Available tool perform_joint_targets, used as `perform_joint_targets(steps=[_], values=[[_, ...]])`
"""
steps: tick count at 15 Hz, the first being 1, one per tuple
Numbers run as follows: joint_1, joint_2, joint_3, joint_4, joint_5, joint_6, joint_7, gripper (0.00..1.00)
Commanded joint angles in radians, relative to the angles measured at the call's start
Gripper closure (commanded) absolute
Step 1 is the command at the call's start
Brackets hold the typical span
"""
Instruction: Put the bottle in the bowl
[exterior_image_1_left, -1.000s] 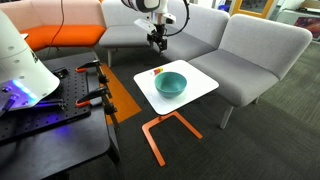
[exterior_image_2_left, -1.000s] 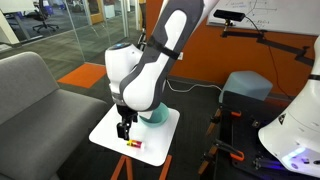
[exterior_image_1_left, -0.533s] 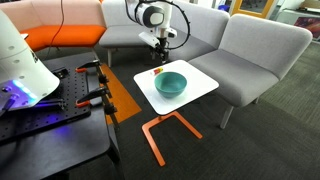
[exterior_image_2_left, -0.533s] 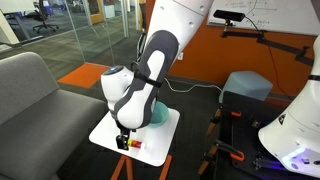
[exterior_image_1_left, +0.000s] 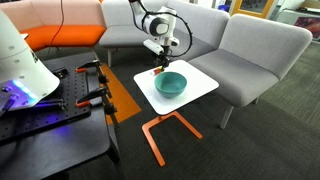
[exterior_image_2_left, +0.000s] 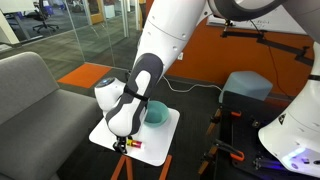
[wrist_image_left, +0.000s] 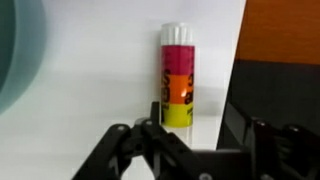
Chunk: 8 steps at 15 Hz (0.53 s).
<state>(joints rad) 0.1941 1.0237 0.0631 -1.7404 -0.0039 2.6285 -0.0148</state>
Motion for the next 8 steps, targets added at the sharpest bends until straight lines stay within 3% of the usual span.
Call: perform_joint_targets(steps=[1, 5, 8], values=[[0.013, 0.021, -0.012, 0.063, -0.033, -0.069, 0.014, 0.59], [0.011, 0.02, -0.013, 0.081, -0.041, -0.107, 0.02, 0.9], [-0.005, -0.018, 0.009, 0.059, -0.031, -0.082, 0.004, 0.92]])
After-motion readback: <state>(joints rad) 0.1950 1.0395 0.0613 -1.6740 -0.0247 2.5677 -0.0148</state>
